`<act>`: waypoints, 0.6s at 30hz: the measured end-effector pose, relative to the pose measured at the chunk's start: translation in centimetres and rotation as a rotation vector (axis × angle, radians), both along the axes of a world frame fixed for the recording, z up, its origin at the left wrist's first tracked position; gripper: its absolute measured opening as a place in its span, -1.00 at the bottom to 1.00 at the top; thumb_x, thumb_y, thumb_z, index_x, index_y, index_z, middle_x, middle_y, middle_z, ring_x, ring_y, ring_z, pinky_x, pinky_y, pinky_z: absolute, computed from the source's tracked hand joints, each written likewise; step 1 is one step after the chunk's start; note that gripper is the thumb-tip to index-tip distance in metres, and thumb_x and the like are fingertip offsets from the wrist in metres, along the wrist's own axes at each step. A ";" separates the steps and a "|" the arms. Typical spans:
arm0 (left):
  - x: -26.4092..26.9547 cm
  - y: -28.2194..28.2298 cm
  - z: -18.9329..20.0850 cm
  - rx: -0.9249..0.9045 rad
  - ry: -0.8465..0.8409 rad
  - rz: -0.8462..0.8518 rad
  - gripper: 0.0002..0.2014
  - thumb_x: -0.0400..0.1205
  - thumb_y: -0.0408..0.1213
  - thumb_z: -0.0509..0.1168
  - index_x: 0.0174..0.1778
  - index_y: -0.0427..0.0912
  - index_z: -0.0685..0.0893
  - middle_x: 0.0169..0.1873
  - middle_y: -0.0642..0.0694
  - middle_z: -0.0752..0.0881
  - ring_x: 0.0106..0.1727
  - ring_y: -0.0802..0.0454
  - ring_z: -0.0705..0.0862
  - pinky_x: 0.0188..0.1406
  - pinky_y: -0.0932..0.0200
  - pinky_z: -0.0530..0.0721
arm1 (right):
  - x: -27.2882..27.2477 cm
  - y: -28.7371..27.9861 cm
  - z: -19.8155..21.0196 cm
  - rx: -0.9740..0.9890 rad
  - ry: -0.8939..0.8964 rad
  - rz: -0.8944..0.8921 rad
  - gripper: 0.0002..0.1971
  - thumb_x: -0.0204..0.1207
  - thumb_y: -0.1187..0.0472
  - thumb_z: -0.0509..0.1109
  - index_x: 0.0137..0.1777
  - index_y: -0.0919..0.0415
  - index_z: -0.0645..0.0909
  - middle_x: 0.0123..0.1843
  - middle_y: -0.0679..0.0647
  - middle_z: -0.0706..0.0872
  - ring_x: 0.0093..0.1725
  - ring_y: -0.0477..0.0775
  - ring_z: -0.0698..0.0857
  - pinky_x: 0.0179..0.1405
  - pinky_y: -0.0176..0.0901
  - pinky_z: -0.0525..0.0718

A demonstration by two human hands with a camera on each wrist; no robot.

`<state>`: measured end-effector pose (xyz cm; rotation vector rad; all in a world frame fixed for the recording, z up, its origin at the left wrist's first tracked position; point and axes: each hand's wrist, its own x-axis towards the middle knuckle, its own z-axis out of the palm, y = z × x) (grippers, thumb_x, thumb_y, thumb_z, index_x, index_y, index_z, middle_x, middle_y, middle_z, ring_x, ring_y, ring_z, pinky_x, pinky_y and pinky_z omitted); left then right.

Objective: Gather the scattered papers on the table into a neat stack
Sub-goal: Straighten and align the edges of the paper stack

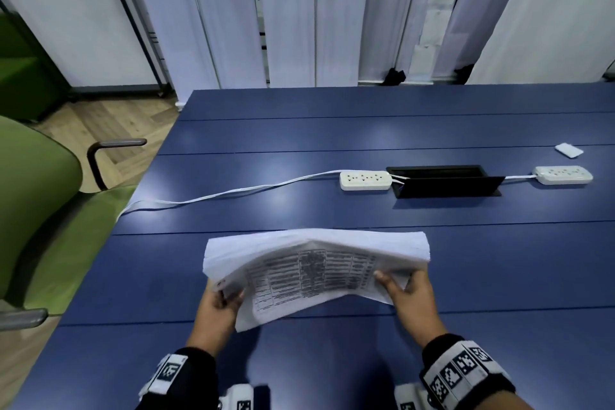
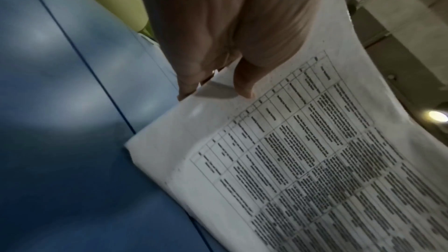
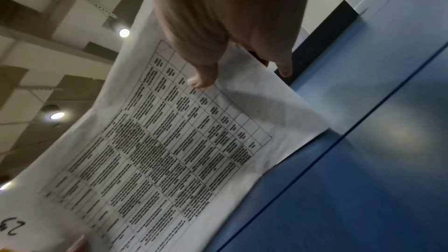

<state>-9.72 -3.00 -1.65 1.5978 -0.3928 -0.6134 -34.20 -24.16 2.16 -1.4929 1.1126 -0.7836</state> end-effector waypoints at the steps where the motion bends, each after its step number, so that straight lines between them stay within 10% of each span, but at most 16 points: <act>1: 0.0 0.0 -0.3 0.013 -0.006 0.014 -0.66 0.64 -0.69 0.19 0.12 -0.17 0.63 0.10 -0.14 0.73 0.25 -0.18 0.65 0.27 0.11 0.62 | 0.0 0.0 -0.4 -0.001 0.014 -0.013 -0.54 0.46 0.30 0.53 0.31 0.35 0.48 0.09 -0.02 0.73 0.18 0.02 0.69 0.24 -0.14 0.57; 4: -0.3 -0.5 -0.4 0.028 -0.052 0.073 -0.70 0.69 -0.64 0.13 0.25 -0.32 0.63 0.20 -0.27 0.72 0.34 -0.24 0.63 0.38 0.01 0.55 | 0.5 0.2 -0.1 0.026 0.001 -0.052 -0.69 0.58 0.39 0.38 0.28 0.38 0.47 0.05 0.10 0.69 0.22 0.16 0.66 0.19 -0.19 0.49; 8: -0.7 -1.3 1.2 -0.045 -0.060 0.140 -0.63 0.71 -0.61 0.10 0.38 -0.24 0.54 0.25 -0.20 0.68 0.25 -0.10 0.63 0.40 -0.05 0.53 | 1.5 0.4 1.5 -0.028 -0.005 -0.022 -0.65 0.66 0.43 0.22 0.12 -0.12 0.41 0.04 -0.01 0.69 0.06 -0.19 0.66 0.09 -0.34 0.53; 12: -0.1 -1.8 3.2 -0.125 -0.118 0.179 -0.60 0.69 -0.67 0.07 0.40 -0.33 0.52 0.22 -0.13 0.69 0.20 0.06 0.65 0.18 0.43 0.62 | 2.2 0.0 3.7 -0.116 -0.084 -0.021 -0.78 0.66 0.44 0.21 0.12 0.09 0.40 -0.04 -0.18 0.62 -0.10 -0.60 0.60 -0.06 -0.66 0.47; 18: 0.4 -0.4 3.0 -0.127 -0.108 0.139 -0.65 0.69 -0.65 0.11 0.33 -0.28 0.53 0.10 -0.04 0.71 0.13 0.12 0.64 0.16 0.33 0.59 | 1.3 0.2 4.2 -0.084 -0.139 0.028 -0.69 0.60 0.41 0.34 0.28 0.18 0.44 0.05 -0.17 0.68 -0.01 -0.52 0.65 0.09 -0.58 0.57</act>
